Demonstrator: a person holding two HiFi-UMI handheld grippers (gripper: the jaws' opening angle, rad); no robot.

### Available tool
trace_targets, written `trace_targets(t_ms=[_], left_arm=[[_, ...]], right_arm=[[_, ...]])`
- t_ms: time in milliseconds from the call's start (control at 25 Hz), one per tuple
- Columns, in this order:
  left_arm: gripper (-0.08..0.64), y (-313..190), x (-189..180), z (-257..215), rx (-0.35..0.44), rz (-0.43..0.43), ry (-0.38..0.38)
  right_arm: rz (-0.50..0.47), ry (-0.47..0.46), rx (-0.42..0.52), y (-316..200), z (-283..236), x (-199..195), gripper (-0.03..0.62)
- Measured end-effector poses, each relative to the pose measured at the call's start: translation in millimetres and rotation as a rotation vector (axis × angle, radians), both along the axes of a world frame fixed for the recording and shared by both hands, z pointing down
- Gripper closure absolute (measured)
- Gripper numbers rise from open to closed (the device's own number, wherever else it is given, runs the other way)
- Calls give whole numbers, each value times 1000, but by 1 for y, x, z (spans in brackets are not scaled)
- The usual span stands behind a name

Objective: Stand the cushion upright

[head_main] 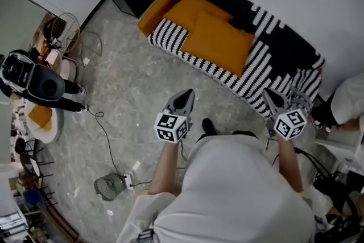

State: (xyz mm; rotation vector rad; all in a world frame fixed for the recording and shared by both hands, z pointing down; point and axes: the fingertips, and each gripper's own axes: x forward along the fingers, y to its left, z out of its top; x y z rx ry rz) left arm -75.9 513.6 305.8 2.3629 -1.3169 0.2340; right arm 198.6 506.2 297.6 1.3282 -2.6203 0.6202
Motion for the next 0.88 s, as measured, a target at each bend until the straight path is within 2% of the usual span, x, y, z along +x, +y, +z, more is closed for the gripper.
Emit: trace_targets(t_ms=[520,880], left_arm=[[558,-24,-20,4,-7,44,3],[558,-42,-16,14,-27,14,7]], right_arm=[[25,21,0,-11,2,-25,555],[4,4,-25,-40,15,-25,555]])
